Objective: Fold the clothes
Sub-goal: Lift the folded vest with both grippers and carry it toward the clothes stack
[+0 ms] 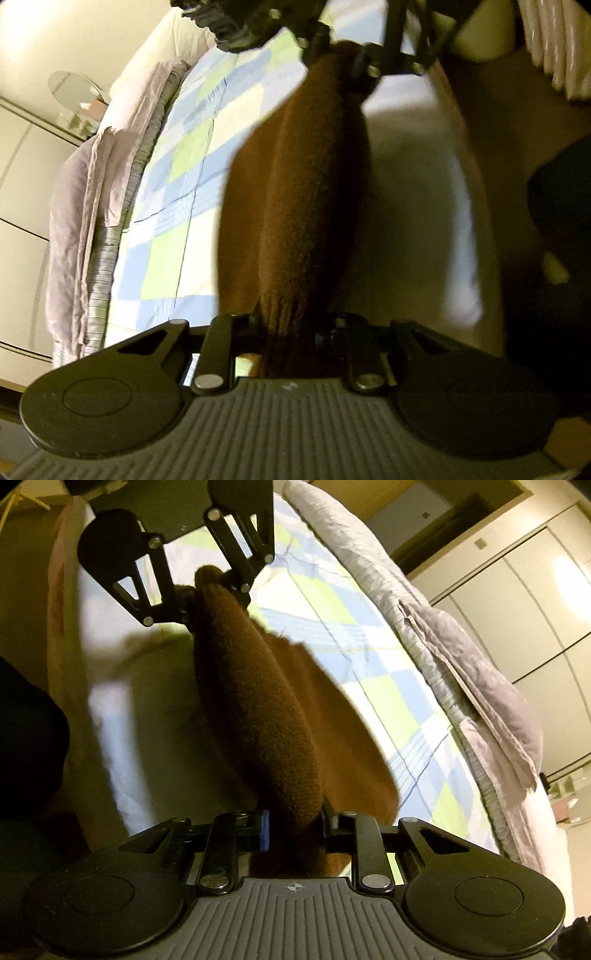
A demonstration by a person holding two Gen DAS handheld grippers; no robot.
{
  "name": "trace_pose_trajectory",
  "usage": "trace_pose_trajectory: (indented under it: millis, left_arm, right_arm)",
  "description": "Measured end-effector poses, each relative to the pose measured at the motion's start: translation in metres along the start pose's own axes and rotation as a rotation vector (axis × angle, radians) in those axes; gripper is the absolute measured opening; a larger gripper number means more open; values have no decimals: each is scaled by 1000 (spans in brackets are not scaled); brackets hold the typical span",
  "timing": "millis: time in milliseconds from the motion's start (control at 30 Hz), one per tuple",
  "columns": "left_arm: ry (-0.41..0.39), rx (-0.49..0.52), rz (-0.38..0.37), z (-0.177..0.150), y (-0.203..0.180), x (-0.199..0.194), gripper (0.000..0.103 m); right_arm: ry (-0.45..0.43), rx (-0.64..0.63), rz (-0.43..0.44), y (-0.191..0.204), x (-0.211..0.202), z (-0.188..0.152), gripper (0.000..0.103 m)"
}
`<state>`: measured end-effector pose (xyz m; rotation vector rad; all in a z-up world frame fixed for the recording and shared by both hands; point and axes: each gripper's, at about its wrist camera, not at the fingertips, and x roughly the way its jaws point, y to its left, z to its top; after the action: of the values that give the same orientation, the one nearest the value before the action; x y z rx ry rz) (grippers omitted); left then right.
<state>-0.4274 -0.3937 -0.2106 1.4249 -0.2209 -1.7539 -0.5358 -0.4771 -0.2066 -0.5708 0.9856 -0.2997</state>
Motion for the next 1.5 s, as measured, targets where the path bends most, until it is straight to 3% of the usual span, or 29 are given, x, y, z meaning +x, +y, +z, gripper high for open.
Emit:
trace_pose_trajectory:
  millis: [167,367,500,700,833,967,1233,1400,1500]
  left_arm:
    - [-26,-52,-113,35,56,-61,18]
    - [-128,-22,-160,92,118,-112,18]
    - [-259,36,-142,141,166,-129,18]
    - [-495,124,-21,247,245,-133,18]
    - [-610,167,49,338,286,-125,18]
    - [-675,185,118,442,322,-102,18]
    - [-679,148,247,648,394,-29,18]
    - [-655,145,315,721,401,27,19]
    - [-578,147,250,730,374,89,20]
  right_arm:
    - [65,37,94,-45,-74,27,22]
    - [154,109,110,-108,-157,53,22]
    - [225,161,24,-153,-203,59,22]
    - [294,197,-222,-240,-268,44,22]
    - [323,217,-387,-305,-309,7,22]
    - [338,218,-515,-381,-343,-52,22]
    - [288,146,-624,-548,-379,-205,22]
    - [263,98,-685,-621,-377,-292,23]
    - [250,92,-682,-623,-340,-342,23]
